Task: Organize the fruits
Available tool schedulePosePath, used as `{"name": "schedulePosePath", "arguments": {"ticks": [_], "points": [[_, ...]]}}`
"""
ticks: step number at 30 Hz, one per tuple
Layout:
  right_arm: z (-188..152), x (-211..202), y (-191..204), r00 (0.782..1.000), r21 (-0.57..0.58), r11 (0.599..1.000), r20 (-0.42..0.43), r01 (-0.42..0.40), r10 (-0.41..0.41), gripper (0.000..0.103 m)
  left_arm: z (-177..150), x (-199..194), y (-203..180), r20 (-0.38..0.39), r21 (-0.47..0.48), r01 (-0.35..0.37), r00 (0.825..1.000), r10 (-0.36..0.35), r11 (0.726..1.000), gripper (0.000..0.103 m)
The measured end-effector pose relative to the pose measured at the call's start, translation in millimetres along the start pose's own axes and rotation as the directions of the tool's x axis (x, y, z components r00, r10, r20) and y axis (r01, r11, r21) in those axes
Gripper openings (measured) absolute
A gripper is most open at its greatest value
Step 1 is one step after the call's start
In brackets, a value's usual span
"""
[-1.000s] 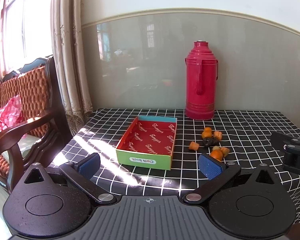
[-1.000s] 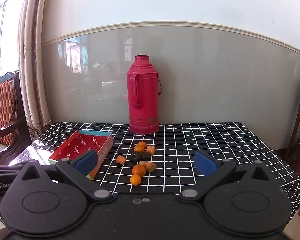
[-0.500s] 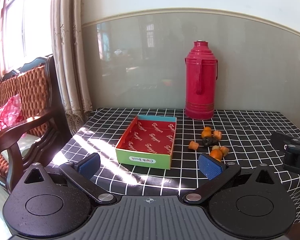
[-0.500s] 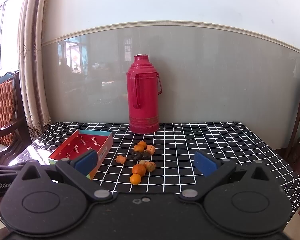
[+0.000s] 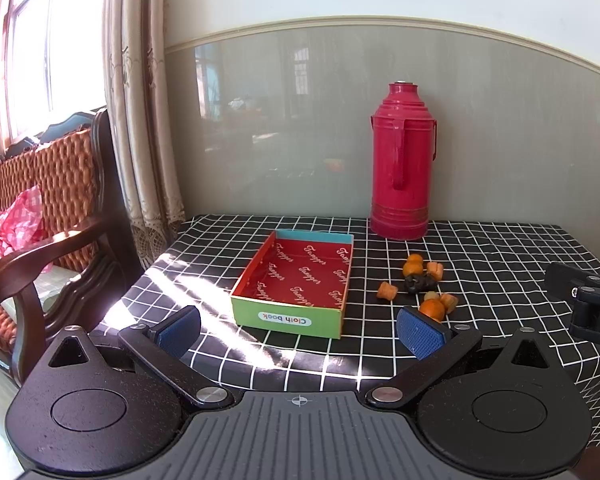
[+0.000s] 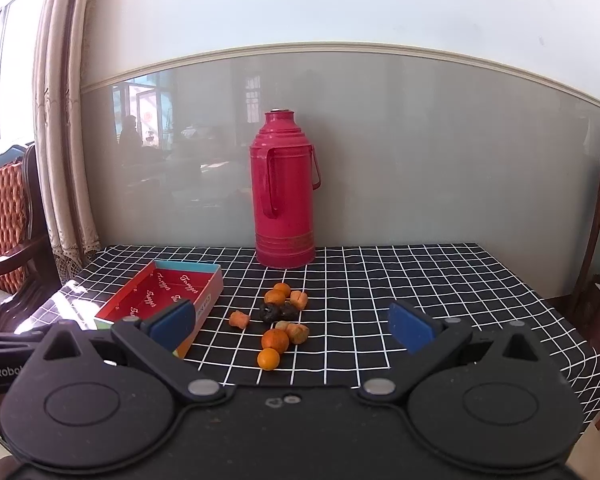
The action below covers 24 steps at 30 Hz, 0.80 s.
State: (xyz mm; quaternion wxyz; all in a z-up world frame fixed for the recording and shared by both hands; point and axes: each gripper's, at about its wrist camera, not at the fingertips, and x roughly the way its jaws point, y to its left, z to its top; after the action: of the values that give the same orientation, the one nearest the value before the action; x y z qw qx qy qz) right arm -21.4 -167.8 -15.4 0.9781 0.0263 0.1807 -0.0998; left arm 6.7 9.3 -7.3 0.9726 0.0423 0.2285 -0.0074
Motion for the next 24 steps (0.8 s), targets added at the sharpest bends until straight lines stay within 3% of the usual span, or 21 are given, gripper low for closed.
{"name": "schedulePosePath", "arguments": {"ticks": [24], "points": [[-1.0,-0.4,-0.6,1.0,0.005,1.0,-0.002,0.016,-0.016,0.097,-0.5,2.6,1.2,0.0,-0.003,-0.001,1.0,0.001,1.0,0.103]]}}
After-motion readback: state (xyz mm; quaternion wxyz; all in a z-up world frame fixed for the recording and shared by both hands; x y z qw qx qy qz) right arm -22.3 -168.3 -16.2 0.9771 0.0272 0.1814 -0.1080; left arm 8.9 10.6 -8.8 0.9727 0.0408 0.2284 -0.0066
